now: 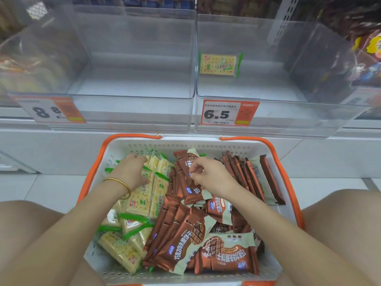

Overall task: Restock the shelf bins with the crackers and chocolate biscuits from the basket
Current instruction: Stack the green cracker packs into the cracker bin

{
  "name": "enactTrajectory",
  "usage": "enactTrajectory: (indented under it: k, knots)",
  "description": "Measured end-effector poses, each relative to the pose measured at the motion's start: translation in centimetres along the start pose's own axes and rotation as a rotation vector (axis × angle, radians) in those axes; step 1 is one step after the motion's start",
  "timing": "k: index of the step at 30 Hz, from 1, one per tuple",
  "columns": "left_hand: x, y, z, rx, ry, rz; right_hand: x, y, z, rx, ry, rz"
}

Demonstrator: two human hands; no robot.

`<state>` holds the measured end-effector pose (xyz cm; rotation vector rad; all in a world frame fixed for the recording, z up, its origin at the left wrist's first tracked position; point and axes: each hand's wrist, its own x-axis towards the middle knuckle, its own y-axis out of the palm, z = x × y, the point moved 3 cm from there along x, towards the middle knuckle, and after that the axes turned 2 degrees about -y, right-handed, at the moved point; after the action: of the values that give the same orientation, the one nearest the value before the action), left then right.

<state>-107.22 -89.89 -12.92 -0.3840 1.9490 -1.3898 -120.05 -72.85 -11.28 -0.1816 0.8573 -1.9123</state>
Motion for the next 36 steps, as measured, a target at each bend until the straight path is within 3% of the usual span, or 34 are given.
enactTrajectory:
  k: [8, 16, 20, 26, 32, 36]
  knots:
    - [-0.5, -1.9, 0.1, -0.388, 0.043, -0.092, -0.1, -0.5, -0.1, 0.086, 0.030, -0.028]
    - [-2.7, -5.3, -1.0, -0.842, 0.131, 0.004, -0.8, -0.4, 2.1, 0.332, -0.006, 0.034]
    - [-4.0, -7.4, -3.2, -0.960, 0.234, 0.060, -1.1, -0.8, 4.3, 0.464, -0.104, 0.104]
    - [-5.5, -9.9, -6.4, -1.105, 0.255, 0.014, -2.5, -3.5, 4.9, 0.634, -0.145, 0.049]
    - [-6.2, -12.8, -10.2, -0.972, 0.260, -0.205, -4.2, -7.2, 5.8, 0.696, -0.178, 0.007]
    - [-6.5, -15.8, -13.0, -0.753, 0.403, -0.386, -4.9, -10.7, 7.3, 0.738, -0.203, 0.021]
